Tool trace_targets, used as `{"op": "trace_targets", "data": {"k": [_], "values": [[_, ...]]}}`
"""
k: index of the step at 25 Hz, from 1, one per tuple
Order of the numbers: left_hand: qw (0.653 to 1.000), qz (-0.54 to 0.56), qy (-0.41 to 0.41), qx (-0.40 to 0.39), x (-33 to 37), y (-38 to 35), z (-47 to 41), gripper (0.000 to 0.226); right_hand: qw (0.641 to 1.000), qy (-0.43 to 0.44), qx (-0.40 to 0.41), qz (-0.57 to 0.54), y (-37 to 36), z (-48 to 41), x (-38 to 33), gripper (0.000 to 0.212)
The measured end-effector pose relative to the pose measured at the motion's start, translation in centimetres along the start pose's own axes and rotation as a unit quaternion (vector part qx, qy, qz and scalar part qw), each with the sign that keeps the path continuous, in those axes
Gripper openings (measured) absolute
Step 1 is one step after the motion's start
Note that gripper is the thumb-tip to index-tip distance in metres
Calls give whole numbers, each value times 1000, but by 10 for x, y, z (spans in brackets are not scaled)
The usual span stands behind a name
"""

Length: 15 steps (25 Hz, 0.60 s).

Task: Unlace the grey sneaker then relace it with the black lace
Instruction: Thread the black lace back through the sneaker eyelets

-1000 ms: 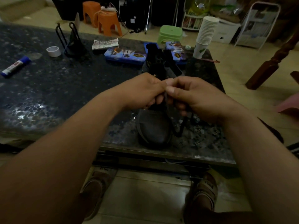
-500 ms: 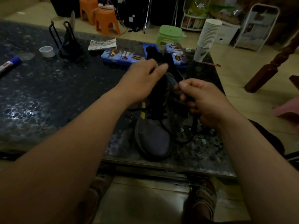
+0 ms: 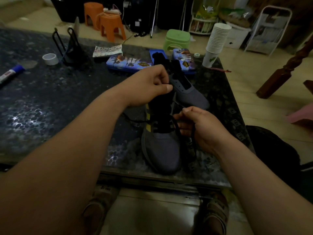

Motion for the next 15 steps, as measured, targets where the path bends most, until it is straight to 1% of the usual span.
{"op": "trace_targets", "data": {"k": [2, 4, 6, 8, 10, 12, 13, 15], "values": [[998, -22, 34, -56, -7, 0, 1, 34, 1000, 1, -3, -5, 1, 1, 4, 22], [993, -65, 44, -92, -12, 3, 2, 43, 1000, 10, -12, 3, 2, 5, 5, 23], [992, -49, 29, -115, -10, 5, 0, 35, 999, 31, -19, 25, 1, 9, 5, 23], [993, 11, 13, -113, -8, 1, -3, 24, 996, 60, -22, 64, 1, 11, 6, 23], [992, 99, 23, -78, -14, -9, -7, 23, 988, 80, -28, 127, 1, 14, 10, 27], [981, 183, 32, -51, -24, -18, -9, 21, 981, 91, -30, 166, 0, 15, 16, 32], [975, 215, 35, -40, -29, -22, -10, 18, 982, 93, -32, 160, -1, 16, 19, 31], [965, 258, 40, -25, -33, -25, -11, 13, 991, 79, -43, 96, -4, 17, 25, 25]]}}
Point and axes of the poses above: each hand's wrist, its own z-axis away from the middle knuckle, its own y-axis out of the back of the hand, x = y × z, the point moved 1 cm from there along -z, towards the middle knuckle, and after that the axes turned 15 degrees about -z, right-handed, at the moved point
